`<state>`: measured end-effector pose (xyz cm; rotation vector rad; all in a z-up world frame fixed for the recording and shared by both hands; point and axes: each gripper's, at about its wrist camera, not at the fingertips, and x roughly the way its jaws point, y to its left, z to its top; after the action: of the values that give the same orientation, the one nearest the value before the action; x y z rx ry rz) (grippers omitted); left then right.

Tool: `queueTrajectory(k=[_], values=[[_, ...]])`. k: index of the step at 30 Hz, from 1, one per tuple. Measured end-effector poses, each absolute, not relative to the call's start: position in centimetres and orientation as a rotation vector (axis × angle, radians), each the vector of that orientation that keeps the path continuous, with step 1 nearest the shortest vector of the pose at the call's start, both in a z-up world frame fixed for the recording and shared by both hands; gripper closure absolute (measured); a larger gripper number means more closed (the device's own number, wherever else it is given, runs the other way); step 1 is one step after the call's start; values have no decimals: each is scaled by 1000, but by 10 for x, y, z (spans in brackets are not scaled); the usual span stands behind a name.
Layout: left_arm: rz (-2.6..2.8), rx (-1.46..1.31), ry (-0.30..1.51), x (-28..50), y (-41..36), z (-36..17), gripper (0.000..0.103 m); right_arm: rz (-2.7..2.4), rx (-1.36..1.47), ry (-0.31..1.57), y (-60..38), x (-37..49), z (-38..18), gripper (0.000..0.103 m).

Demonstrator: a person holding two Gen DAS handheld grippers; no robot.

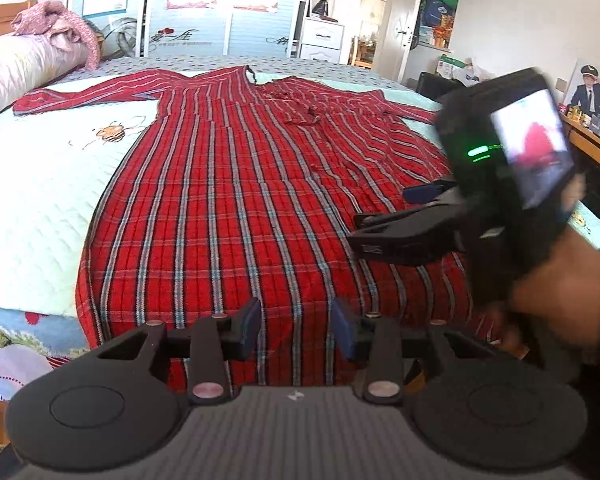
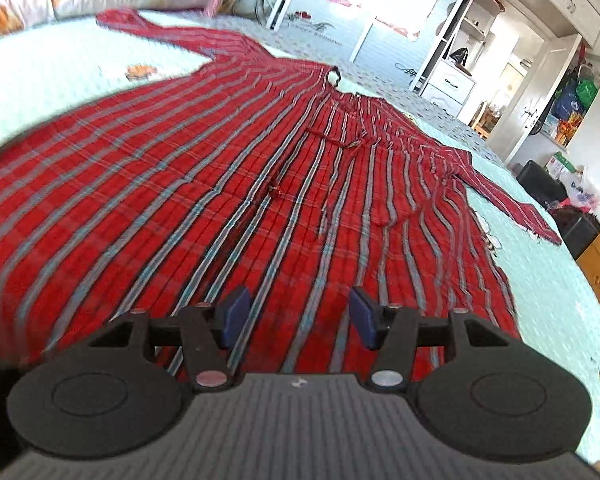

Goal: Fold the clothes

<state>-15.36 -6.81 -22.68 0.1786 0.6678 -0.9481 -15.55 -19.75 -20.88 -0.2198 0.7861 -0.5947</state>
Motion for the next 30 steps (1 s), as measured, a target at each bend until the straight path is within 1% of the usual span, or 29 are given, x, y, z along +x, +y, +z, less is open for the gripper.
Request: queueTrajectory(k=[2, 4, 5, 9, 16, 17, 18, 19, 20, 21, 22, 25, 26, 27, 30], values=[[-945, 169, 674, -150, -66, -228, 62, -610, -219, 791, -198, -150, -211, 51], [-941, 158, 682, -146, -64, -230, 62, -624, -214, 794, -199, -145, -211, 87], [-938, 151, 688, -144, -63, -231, 62, -631, -206, 796, -202, -144, -211, 103], [-935, 125, 701, -139, -60, -232, 61, -661, -161, 794, -215, -141, -210, 103], [-943, 98, 699, -136, -58, -230, 61, -547, -227, 706, -173, -148, -188, 103], [-945, 97, 698, -136, -57, -230, 61, -567, -228, 703, -175, -147, -188, 98], [-945, 96, 693, -137, -57, -229, 61, -590, -233, 701, -180, -145, -188, 84], [-945, 95, 687, -138, -55, -228, 61, -605, -229, 686, -185, -145, -183, 77], [-948, 91, 680, -138, -55, -225, 61, -618, -223, 666, -191, -145, -178, 61], [-954, 83, 672, -137, -55, -221, 61, -621, -199, 642, -199, -145, -171, 50], [-960, 75, 665, -136, -55, -218, 61, -621, -178, 622, -208, -144, -163, 48], [-980, 83, 622, -131, -68, -205, 59, -633, -164, 585, -237, -130, -144, 48], [-974, 86, 610, -127, -76, -201, 58, -631, -164, 566, -251, -121, -139, 45], [-967, 88, 598, -123, -85, -198, 58, -637, -170, 557, -264, -111, -136, 42], [-943, 60, 564, -112, -108, -196, 57, -669, -211, 568, -297, -66, -139, 41]])
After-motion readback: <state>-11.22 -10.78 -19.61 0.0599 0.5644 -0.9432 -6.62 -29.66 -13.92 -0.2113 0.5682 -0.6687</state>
